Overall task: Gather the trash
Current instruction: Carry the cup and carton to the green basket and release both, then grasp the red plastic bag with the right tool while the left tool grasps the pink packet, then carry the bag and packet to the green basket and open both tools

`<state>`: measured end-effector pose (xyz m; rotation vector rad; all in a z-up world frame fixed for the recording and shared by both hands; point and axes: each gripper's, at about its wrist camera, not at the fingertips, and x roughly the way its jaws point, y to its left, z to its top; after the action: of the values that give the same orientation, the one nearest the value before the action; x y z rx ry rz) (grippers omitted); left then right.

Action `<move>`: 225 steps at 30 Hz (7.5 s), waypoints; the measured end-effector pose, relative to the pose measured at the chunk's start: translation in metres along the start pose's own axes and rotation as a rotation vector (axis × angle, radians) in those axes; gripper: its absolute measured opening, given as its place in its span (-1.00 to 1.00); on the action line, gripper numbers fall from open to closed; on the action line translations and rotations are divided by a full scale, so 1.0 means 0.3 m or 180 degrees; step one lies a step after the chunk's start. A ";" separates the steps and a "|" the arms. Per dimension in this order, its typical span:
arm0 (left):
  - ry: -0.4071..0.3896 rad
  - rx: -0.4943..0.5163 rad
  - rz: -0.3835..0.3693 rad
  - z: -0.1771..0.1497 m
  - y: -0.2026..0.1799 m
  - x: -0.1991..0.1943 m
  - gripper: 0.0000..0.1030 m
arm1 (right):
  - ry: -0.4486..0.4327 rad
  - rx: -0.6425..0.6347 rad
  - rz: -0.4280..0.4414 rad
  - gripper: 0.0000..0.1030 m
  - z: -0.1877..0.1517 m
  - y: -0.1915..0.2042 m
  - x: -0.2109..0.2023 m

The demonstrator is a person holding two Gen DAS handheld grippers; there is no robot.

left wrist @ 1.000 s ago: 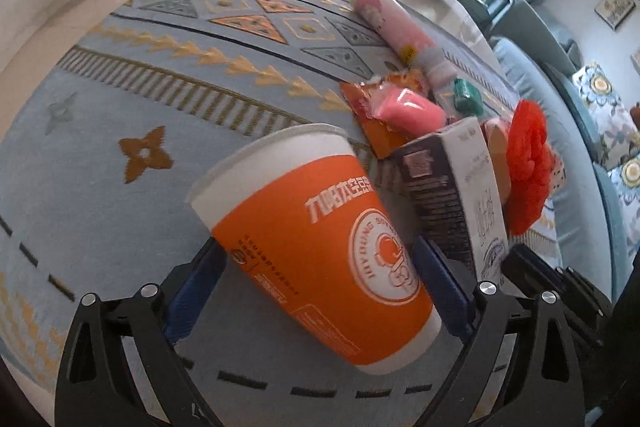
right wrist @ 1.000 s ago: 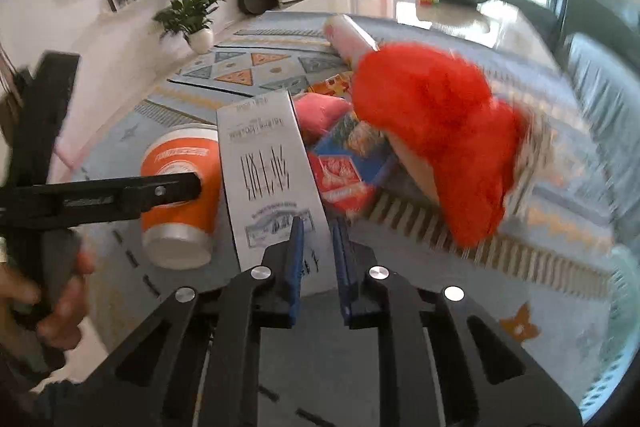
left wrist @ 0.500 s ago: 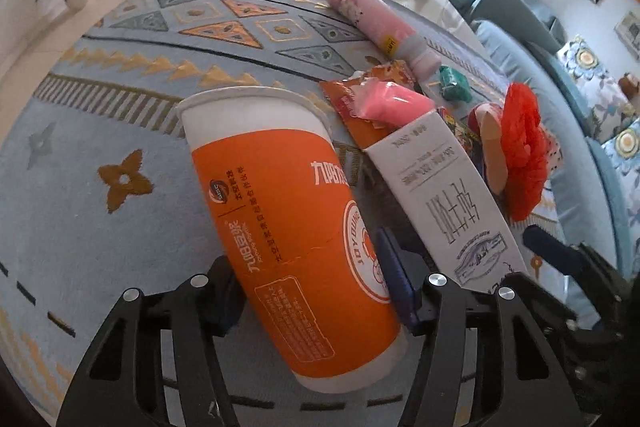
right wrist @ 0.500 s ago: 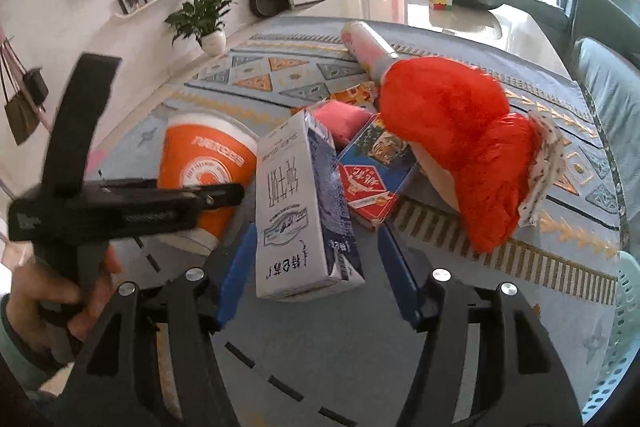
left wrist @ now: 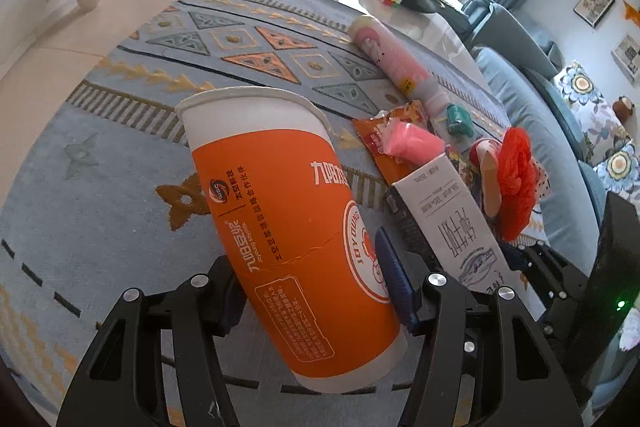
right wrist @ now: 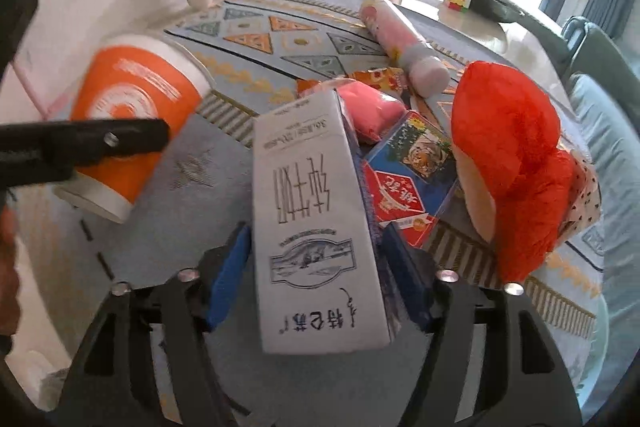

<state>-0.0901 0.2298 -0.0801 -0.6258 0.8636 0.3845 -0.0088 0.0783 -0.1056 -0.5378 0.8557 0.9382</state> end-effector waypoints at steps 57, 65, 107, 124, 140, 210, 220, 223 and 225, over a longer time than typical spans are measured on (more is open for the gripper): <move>0.0544 0.2384 -0.1626 -0.187 -1.331 0.348 0.31 | -0.0495 0.3395 -0.1411 0.02 -0.823 -1.076 -0.468; 0.0349 0.2093 -0.1845 -0.093 -1.206 0.209 0.34 | -0.0646 0.3132 -0.1277 0.02 -0.703 -0.994 -0.509; -0.0162 0.0693 -0.0542 0.193 -0.269 0.265 0.39 | -0.0344 0.1399 -0.0307 0.52 0.060 -0.460 -0.006; -0.0158 0.0852 -0.0280 0.154 -0.291 0.329 0.09 | -0.0482 0.1567 -0.0056 -0.56 -0.013 -0.504 -0.029; -0.0354 0.0900 -0.0501 0.121 -0.310 0.198 -0.50 | -0.1053 0.1763 0.0040 -0.56 -0.044 -0.525 -0.266; 0.0064 0.2208 -0.1862 -0.101 -1.294 0.169 -0.32 | -0.1048 0.3398 -0.1643 -0.56 -0.681 -0.983 -0.618; 0.0625 0.2298 -0.1840 -0.194 -1.418 0.382 0.02 | -0.0565 0.3908 -0.1502 -0.37 -0.840 -1.095 -0.474; 0.0606 0.2264 -0.1861 -0.199 -1.404 0.386 0.37 | -0.0550 0.4010 -0.1449 -0.06 -0.872 -1.105 -0.465; 0.0592 0.2260 -0.1854 -0.200 -1.400 0.384 0.39 | -0.0556 0.4004 -0.1448 -0.03 -0.877 -1.105 -0.466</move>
<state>0.1750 -0.1199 -0.0539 -0.2240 0.8783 -0.5039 0.1299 -0.3448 -0.1255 0.4339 0.9320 -0.0718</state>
